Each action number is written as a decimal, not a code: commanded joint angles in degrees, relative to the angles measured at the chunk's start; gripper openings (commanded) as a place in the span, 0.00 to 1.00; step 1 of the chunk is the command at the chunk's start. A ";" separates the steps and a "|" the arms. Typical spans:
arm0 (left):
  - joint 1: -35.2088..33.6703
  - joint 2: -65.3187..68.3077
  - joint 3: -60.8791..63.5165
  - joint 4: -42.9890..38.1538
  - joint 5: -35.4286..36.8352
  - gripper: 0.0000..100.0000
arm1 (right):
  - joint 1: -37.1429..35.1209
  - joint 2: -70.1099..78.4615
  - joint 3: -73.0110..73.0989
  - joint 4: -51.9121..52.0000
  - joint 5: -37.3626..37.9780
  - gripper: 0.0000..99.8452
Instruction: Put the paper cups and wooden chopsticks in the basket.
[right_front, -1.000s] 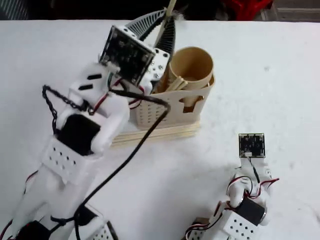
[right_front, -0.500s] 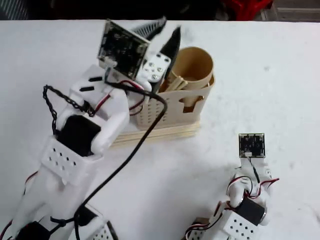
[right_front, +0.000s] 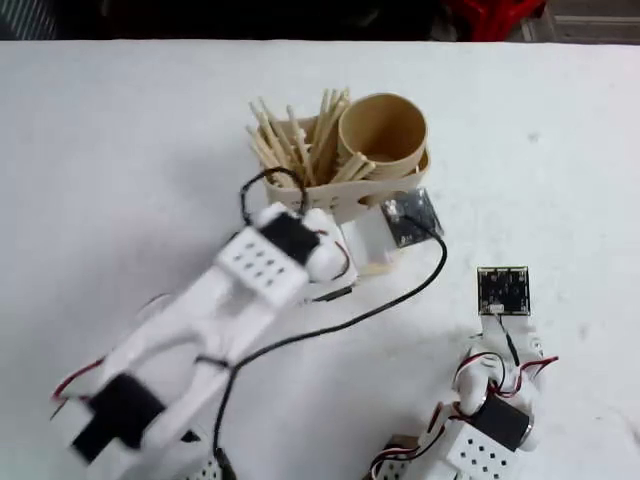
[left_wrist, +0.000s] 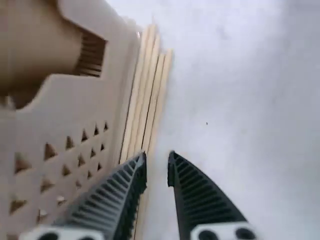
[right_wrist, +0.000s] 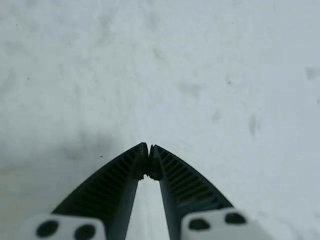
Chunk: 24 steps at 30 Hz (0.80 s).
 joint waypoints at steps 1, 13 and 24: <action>-3.12 10.68 -1.05 -4.92 -4.92 0.09 | -0.22 -0.40 0.26 0.31 -0.18 0.02; -8.57 25.89 -10.20 -4.84 -5.71 0.09 | -0.22 -0.40 0.26 0.31 -0.18 0.02; -6.81 27.82 -10.37 0.97 -8.09 0.09 | -0.22 -0.40 0.26 0.31 -0.18 0.02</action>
